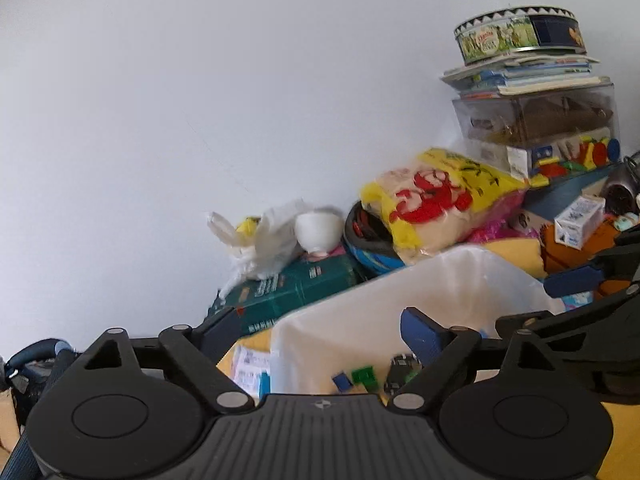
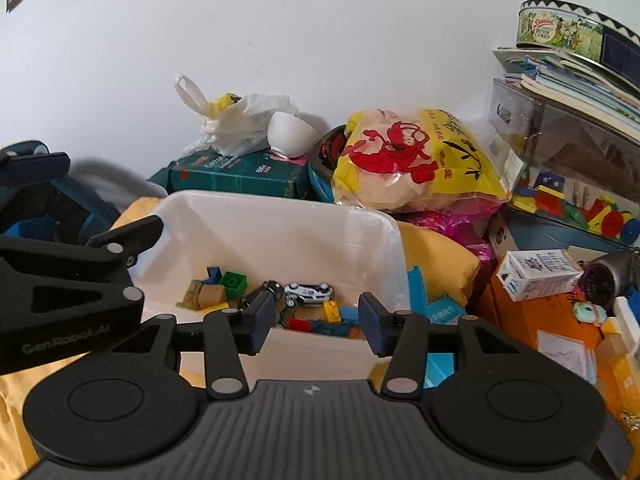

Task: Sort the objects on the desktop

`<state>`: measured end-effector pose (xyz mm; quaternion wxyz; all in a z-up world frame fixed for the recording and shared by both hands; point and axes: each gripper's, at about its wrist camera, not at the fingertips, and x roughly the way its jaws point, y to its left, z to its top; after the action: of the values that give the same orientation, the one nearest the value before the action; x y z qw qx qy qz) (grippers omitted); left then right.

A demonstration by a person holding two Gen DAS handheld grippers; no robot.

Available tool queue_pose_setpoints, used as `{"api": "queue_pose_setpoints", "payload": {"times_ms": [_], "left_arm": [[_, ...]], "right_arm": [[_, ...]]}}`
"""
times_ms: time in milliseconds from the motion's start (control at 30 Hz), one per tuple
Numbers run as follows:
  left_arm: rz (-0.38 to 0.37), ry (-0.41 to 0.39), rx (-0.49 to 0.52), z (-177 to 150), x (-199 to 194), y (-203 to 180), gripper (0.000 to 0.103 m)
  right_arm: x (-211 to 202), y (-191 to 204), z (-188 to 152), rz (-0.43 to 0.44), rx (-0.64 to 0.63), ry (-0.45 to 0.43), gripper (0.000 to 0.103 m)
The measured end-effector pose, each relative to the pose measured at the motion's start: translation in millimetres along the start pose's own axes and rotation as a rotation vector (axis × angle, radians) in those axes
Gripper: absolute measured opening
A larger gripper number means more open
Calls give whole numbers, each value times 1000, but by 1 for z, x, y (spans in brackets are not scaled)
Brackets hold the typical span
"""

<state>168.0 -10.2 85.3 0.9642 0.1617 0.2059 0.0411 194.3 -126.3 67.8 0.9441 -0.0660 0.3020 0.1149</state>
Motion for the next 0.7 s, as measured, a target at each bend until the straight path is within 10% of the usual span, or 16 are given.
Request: {"api": "queue_pose_setpoints", "payload": {"times_ms": [700], "left_arm": [[-99, 98, -172, 4, -21, 28, 90]], "right_arm": [[-39, 11, -24, -19, -47, -3, 77]]}}
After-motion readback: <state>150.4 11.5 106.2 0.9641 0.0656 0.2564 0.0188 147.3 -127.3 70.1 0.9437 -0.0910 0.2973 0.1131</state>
